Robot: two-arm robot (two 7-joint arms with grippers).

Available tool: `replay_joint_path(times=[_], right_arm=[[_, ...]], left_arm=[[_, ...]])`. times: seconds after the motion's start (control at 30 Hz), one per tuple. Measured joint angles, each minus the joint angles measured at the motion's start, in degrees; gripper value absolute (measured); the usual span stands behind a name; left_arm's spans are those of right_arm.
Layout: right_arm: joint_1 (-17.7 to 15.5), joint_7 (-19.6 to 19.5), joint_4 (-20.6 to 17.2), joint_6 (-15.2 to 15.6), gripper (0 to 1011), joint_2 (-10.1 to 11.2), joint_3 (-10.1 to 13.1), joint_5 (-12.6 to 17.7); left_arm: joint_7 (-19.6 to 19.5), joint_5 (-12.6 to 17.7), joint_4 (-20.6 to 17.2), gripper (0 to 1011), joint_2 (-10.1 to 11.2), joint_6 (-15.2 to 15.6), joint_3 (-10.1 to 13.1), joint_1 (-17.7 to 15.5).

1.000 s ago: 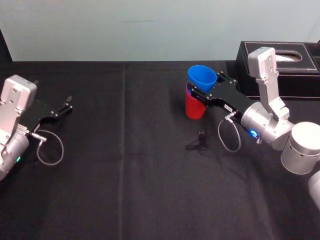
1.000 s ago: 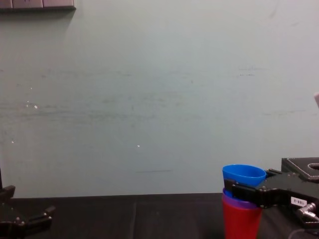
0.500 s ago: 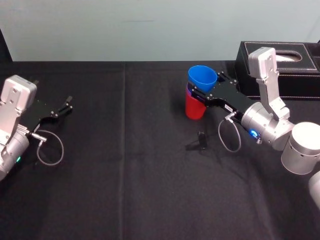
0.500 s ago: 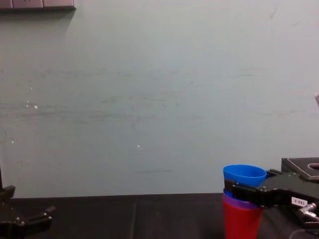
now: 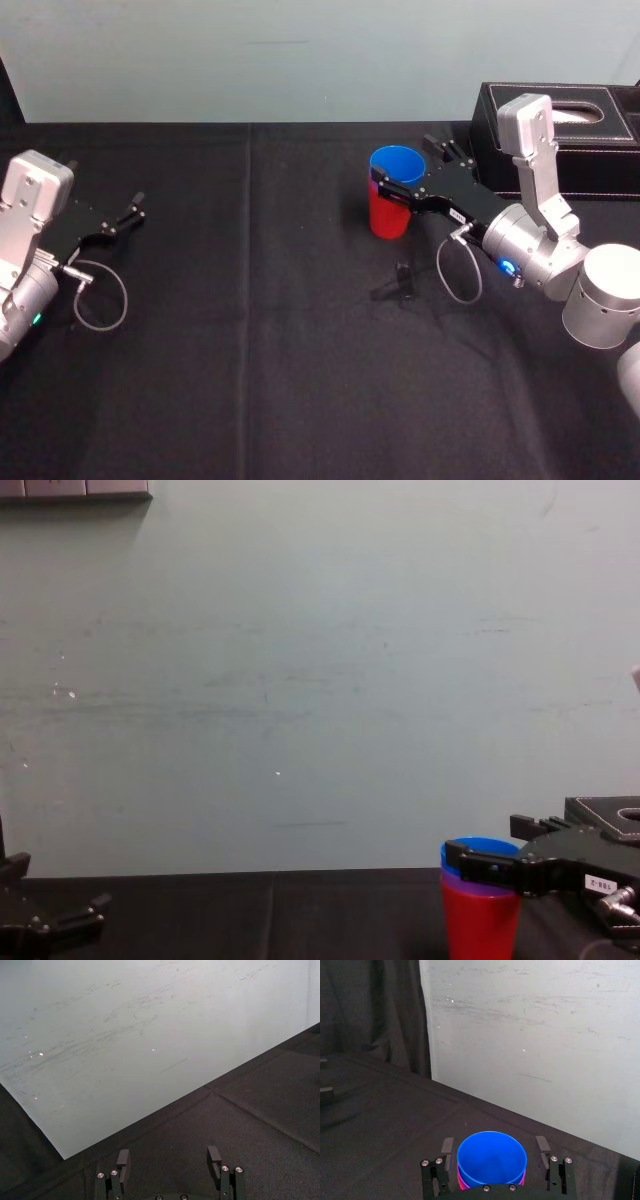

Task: Stack the three plastic cups sequentially using one hand.

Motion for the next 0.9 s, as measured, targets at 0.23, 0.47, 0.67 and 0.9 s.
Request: replay_joint_path(times=[0.23,0.47,0.67,0.9], right_arm=[[0.0,0.0,0.0,0.0,1004,0.0,0.0,0.0],[-3.4,-0.7,-4.7,-0.8,1004,1.5,1.1,-0.2],[-8.4,-1.4,-9.9,-1.2,1004,3.1,2.8,0.3],[-15.7,-1.7,-14.4,-2.5,1004,5.0,4.8,1.4]], left_arm=[[0.0,0.0,0.0,1005,0.0,0.0,0.0,0.0],[0.0,0.0,0.0,1005,0.0,0.0,0.0,0.0],[0.0,0.0,0.0,1005,0.0,0.0,0.0,0.0],[0.0,0.0,0.0,1005,0.0,0.0,0.0,0.0]])
